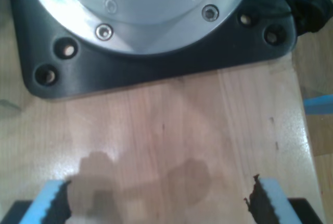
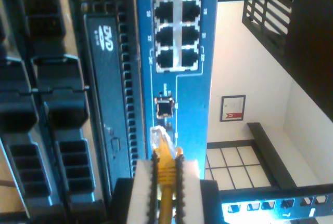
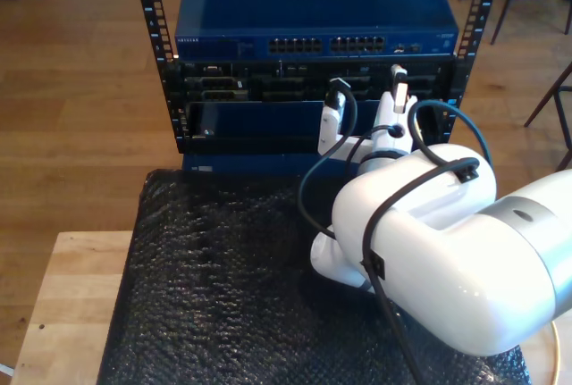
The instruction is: Grab the cable and plug it in
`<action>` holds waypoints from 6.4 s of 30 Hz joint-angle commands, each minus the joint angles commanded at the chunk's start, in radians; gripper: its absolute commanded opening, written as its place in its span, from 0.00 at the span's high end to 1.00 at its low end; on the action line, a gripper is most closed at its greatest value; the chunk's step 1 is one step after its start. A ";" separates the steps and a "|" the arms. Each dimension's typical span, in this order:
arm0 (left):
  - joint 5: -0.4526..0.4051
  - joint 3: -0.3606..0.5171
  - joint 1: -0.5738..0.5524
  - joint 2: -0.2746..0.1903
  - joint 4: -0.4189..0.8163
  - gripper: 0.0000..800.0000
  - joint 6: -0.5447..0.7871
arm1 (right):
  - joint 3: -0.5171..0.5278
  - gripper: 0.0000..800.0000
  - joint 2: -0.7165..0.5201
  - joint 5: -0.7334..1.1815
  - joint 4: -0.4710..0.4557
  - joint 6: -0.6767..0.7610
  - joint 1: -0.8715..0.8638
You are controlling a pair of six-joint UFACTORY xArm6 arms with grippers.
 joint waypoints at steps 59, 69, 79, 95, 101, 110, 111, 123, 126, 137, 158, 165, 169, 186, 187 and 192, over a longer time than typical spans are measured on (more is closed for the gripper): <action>0.000 0.000 0.000 0.000 0.000 0.00 0.000 | -0.071 1.00 0.014 0.028 -0.190 0.043 -0.058; 0.000 0.000 0.000 0.000 0.000 0.00 0.000 | -0.072 1.00 0.014 0.028 -0.195 0.043 -0.058; 0.000 0.000 0.000 0.000 0.000 0.00 0.000 | -0.097 1.00 0.025 0.048 -0.193 0.040 -0.057; 0.000 0.000 0.000 0.000 0.000 0.00 0.000 | -0.094 1.00 0.025 0.046 -0.189 0.031 -0.049; 0.000 0.000 0.000 0.000 0.000 0.00 0.000 | -0.104 1.00 0.028 0.041 -0.186 0.028 -0.048; 0.000 0.000 0.000 0.000 0.000 0.00 0.000 | -0.107 1.00 0.029 0.038 -0.146 0.014 -0.038; 0.000 0.000 0.000 0.000 0.000 0.00 0.000 | -0.107 1.00 0.029 0.038 -0.141 0.005 -0.038; 0.000 0.000 0.000 0.000 0.000 0.00 0.000 | -0.110 1.00 0.031 0.041 -0.124 -0.008 -0.032; 0.000 0.000 0.000 0.000 0.000 0.00 0.000 | -0.114 1.00 0.031 0.043 -0.124 -0.008 -0.032; 0.000 0.000 0.000 0.000 0.000 0.00 0.000 | -0.118 1.00 0.032 0.044 -0.124 -0.005 -0.032; 0.000 0.000 0.000 0.000 0.000 0.00 0.000 | -0.133 1.00 0.044 0.046 -0.126 -0.005 -0.037; 0.000 0.000 0.000 0.000 0.000 0.00 0.000 | -0.135 1.00 0.044 0.048 -0.126 -0.003 -0.035; 0.000 0.000 0.000 0.000 0.000 0.00 0.000 | -0.146 1.00 0.046 0.048 -0.126 -0.002 -0.035; 0.000 0.000 0.000 0.000 0.000 0.00 0.000 | -0.147 1.00 0.057 0.049 -0.126 -0.002 -0.035; 0.000 0.000 0.000 0.000 0.000 0.00 0.000 | -0.147 1.00 0.057 0.051 -0.126 -0.002 -0.034; 0.000 0.000 0.000 0.000 0.000 0.00 0.000 | -0.160 1.00 0.058 0.068 -0.126 -0.002 -0.035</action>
